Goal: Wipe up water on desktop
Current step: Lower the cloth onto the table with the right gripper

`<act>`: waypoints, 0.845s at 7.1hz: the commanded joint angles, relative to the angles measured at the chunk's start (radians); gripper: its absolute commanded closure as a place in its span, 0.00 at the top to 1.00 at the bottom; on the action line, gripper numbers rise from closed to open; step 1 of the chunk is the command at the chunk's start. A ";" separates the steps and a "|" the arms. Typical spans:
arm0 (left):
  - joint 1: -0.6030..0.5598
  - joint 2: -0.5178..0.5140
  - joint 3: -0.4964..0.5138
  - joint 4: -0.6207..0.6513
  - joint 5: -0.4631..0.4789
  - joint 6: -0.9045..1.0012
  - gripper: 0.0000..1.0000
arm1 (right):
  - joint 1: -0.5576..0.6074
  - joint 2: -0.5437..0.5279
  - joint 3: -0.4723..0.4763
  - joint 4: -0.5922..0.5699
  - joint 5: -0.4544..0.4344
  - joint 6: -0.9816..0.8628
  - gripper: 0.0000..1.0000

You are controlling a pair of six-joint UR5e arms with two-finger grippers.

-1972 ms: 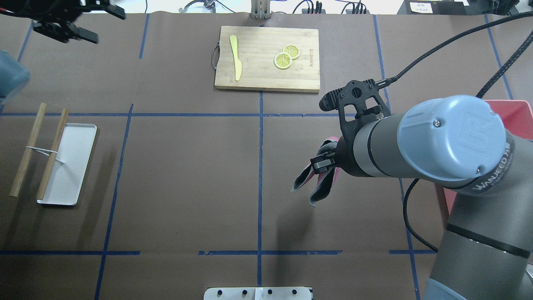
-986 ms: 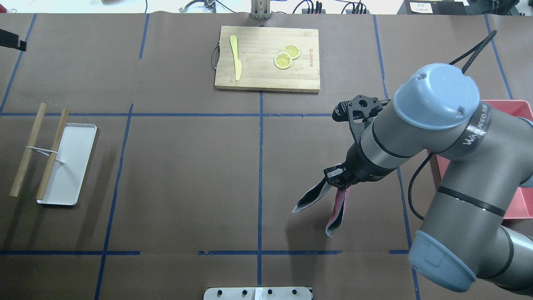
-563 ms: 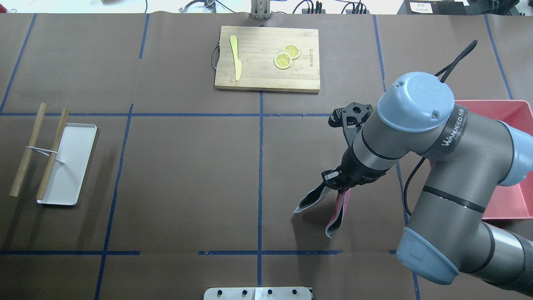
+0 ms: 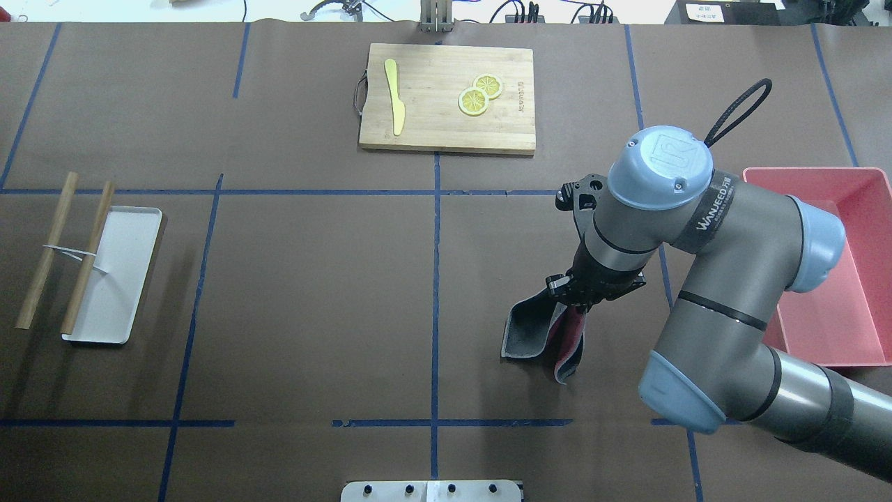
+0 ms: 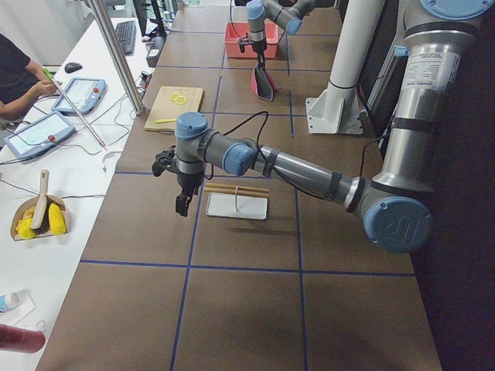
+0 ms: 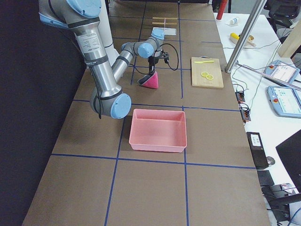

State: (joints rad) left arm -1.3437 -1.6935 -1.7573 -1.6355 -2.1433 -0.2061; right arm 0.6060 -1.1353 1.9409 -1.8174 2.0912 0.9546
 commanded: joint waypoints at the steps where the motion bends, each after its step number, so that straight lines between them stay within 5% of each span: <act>1: 0.000 0.021 -0.004 -0.004 -0.003 -0.001 1.00 | 0.073 0.006 -0.103 0.007 0.006 0.001 0.00; 6: 0.000 0.029 -0.028 -0.004 -0.035 -0.010 1.00 | 0.234 0.009 -0.357 0.188 0.018 -0.010 0.00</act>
State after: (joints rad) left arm -1.3438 -1.6644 -1.7812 -1.6398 -2.1777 -0.2138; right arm 0.7944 -1.1268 1.6471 -1.6844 2.1084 0.9519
